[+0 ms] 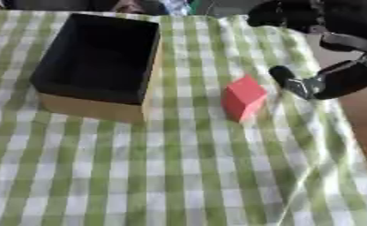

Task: Pick up objects on the table and place them in the box.

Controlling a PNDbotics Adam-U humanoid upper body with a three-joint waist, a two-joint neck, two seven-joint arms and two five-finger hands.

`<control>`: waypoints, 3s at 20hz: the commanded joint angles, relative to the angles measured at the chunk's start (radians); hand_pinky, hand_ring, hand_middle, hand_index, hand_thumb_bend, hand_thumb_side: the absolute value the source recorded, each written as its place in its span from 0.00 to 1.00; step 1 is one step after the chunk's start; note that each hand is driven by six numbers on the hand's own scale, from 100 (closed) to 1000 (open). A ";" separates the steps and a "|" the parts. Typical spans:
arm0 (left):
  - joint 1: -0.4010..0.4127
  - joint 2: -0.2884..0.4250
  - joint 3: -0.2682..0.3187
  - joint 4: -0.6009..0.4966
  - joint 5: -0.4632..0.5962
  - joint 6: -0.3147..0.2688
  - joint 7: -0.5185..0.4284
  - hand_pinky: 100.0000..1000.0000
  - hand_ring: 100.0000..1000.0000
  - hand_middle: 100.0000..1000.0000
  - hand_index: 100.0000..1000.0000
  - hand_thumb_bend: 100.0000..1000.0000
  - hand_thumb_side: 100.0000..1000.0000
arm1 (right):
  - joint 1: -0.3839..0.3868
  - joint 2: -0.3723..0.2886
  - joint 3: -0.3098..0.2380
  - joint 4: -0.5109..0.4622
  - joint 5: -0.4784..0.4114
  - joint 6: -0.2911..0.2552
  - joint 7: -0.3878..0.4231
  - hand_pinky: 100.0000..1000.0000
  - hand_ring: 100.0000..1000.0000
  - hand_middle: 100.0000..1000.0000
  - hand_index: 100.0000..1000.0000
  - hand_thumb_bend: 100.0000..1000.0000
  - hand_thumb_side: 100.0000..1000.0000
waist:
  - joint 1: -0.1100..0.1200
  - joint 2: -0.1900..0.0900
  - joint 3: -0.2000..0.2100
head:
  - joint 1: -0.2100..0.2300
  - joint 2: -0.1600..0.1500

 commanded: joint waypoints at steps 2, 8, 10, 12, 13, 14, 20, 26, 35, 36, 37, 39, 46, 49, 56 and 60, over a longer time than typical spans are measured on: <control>-0.006 0.023 -0.004 -0.018 0.010 0.001 -0.010 0.79 0.48 0.61 0.74 0.12 0.74 | -0.040 -0.049 0.016 -0.014 0.024 0.005 0.103 0.82 0.92 0.96 1.00 0.13 0.56 | -0.015 -0.020 0.003 | -0.010 -0.013; -0.010 0.022 -0.008 -0.018 0.013 0.004 -0.017 0.79 0.48 0.61 0.74 0.12 0.74 | -0.066 -0.045 0.056 -0.014 0.026 0.028 0.193 0.85 0.93 0.95 1.00 0.26 0.62 | -0.019 -0.016 0.010 | -0.019 -0.017; -0.011 0.021 -0.009 -0.018 0.014 0.004 -0.020 0.79 0.48 0.61 0.74 0.12 0.74 | -0.075 -0.041 0.066 -0.014 0.019 0.036 0.208 0.85 0.93 0.94 1.00 0.28 0.64 | -0.020 -0.015 0.014 | -0.022 -0.018; -0.012 0.020 -0.010 -0.018 0.015 0.004 -0.022 0.80 0.48 0.61 0.74 0.12 0.74 | -0.085 -0.037 0.077 -0.014 0.018 0.044 0.221 0.84 0.92 0.92 1.00 0.30 0.65 | -0.021 -0.013 0.017 | -0.025 -0.020; -0.013 0.020 -0.011 -0.018 0.015 0.004 -0.023 0.80 0.48 0.61 0.74 0.12 0.74 | -0.091 -0.035 0.083 -0.014 0.020 0.049 0.227 0.84 0.92 0.92 1.00 0.30 0.65 | -0.021 -0.012 0.019 | -0.027 -0.021; -0.014 0.020 -0.011 -0.018 0.015 0.004 -0.024 0.80 0.48 0.61 0.74 0.12 0.74 | -0.096 -0.032 0.090 -0.014 0.023 0.054 0.233 0.84 0.92 0.91 1.00 0.30 0.65 | -0.021 -0.011 0.020 | -0.030 -0.022; -0.020 0.017 -0.017 -0.018 0.018 0.007 -0.037 0.80 0.48 0.61 0.74 0.11 0.75 | -0.136 0.001 0.138 0.038 0.028 0.092 0.284 0.85 0.94 0.94 1.00 0.30 0.63 | -0.024 -0.002 0.035 | -0.050 -0.031; -0.024 0.015 -0.019 -0.018 0.017 0.008 -0.043 0.80 0.48 0.61 0.74 0.11 0.75 | -0.179 0.038 0.165 0.137 0.021 0.077 0.316 0.86 0.95 0.97 1.00 0.30 0.60 | -0.028 0.008 0.044 | -0.055 -0.035; -0.027 0.009 -0.021 -0.018 0.014 0.010 -0.051 0.80 0.48 0.61 0.73 0.11 0.75 | -0.224 0.085 0.181 0.274 0.051 0.056 0.350 0.86 0.95 0.97 1.00 0.30 0.58 | -0.030 0.022 0.055 | -0.063 -0.042; -0.027 0.008 -0.021 -0.018 0.013 0.010 -0.051 0.80 0.48 0.61 0.73 0.10 0.75 | -0.226 0.087 0.183 0.283 0.055 0.052 0.352 0.86 0.95 0.97 1.00 0.30 0.58 | -0.030 0.023 0.056 | -0.064 -0.043; -0.027 0.008 -0.020 -0.018 0.013 0.009 -0.051 0.80 0.48 0.61 0.73 0.10 0.75 | -0.227 0.088 0.184 0.289 0.059 0.048 0.354 0.86 0.95 0.97 1.00 0.30 0.58 | -0.030 0.024 0.056 | -0.064 -0.043; -0.027 0.009 -0.020 -0.018 0.013 0.009 -0.051 0.80 0.48 0.61 0.73 0.10 0.75 | -0.229 0.090 0.185 0.297 0.063 0.042 0.355 0.86 0.95 0.97 1.00 0.30 0.58 | -0.029 0.024 0.056 | -0.064 -0.044; -0.029 0.005 -0.023 -0.018 0.011 0.010 -0.057 0.80 0.47 0.61 0.73 0.10 0.75 | -0.232 0.108 0.199 0.336 0.098 0.023 0.395 0.86 0.96 0.98 1.00 0.30 0.53 | -0.028 0.033 0.062 | -0.067 -0.048; -0.030 0.003 -0.023 -0.018 0.010 0.011 -0.062 0.80 0.47 0.61 0.73 0.10 0.75 | -0.238 0.114 0.195 0.353 0.112 0.023 0.392 0.86 0.95 0.98 1.00 0.32 0.52 | -0.029 0.036 0.063 | -0.067 -0.049; -0.034 -0.001 -0.027 -0.018 0.011 0.015 -0.072 0.81 0.47 0.61 0.73 0.09 0.76 | -0.267 0.147 0.198 0.410 0.184 0.036 0.329 0.84 0.94 0.95 1.00 0.31 0.52 | -0.031 0.042 0.071 | -0.077 -0.058; -0.035 -0.004 -0.026 -0.018 0.010 0.015 -0.074 0.81 0.47 0.61 0.73 0.09 0.76 | -0.277 0.167 0.211 0.459 0.217 0.015 0.323 0.84 0.93 0.91 1.00 0.31 0.51 | -0.034 0.047 0.076 | -0.082 -0.059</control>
